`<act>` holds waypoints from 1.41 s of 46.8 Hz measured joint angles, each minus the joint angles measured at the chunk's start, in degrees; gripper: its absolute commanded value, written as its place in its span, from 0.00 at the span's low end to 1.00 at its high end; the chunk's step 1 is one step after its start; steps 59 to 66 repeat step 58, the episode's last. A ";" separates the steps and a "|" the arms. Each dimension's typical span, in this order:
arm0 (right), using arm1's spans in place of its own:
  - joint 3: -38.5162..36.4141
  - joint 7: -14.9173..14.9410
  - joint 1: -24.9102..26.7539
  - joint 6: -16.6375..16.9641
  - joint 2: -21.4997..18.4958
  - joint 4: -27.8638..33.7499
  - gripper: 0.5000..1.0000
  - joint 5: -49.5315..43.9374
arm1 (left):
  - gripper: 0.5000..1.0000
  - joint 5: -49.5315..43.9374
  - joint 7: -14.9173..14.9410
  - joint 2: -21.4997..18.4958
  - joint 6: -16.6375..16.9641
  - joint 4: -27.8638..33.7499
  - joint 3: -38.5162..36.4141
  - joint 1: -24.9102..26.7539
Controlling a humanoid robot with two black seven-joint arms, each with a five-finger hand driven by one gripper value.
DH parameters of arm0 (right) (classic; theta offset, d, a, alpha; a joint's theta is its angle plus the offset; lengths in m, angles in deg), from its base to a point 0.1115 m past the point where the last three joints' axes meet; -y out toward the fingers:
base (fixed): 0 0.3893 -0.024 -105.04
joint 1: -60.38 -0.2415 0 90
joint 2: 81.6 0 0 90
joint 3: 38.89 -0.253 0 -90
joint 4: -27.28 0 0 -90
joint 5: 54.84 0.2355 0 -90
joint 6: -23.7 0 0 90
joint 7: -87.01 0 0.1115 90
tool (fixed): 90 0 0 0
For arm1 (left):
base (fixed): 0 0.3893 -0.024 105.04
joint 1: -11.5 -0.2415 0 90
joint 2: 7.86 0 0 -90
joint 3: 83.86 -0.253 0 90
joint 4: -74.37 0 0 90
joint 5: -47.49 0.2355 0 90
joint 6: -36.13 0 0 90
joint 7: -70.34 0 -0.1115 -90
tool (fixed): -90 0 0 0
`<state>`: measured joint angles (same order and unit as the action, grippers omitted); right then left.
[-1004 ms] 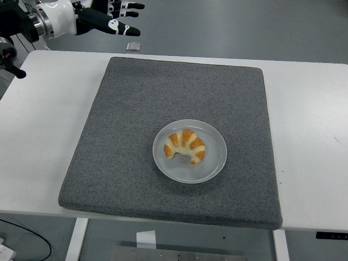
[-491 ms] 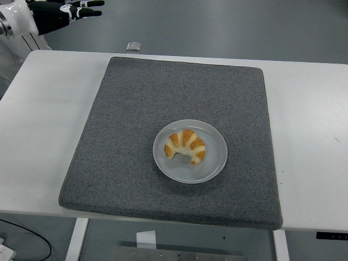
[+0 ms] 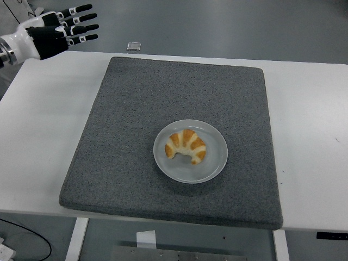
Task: Place the bread on the plate
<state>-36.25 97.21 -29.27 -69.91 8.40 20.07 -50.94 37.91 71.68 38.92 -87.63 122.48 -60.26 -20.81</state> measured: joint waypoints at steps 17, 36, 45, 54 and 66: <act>-0.03 0.00 0.00 0.01 0.00 0.00 0.86 0.04 | 1.00 -1.01 -0.01 4.30 0.00 -2.37 3.20 -0.30; -0.14 0.00 0.00 0.18 0.00 -0.08 0.86 -0.04 | 0.99 -1.03 -0.02 8.01 0.43 -7.64 4.88 0.03; -0.20 -0.01 0.00 0.18 0.00 -0.45 0.86 -0.04 | 1.00 -1.03 -0.02 8.39 0.30 -7.87 4.92 -0.25; -0.10 -0.17 0.00 0.11 0.00 -0.71 0.86 0.05 | 1.00 -1.11 -0.01 8.67 0.35 -8.03 4.99 -0.47; -0.09 -0.17 0.03 0.03 0.00 -0.78 0.86 0.05 | 1.00 -1.16 -0.01 8.68 0.40 -8.08 5.03 -0.47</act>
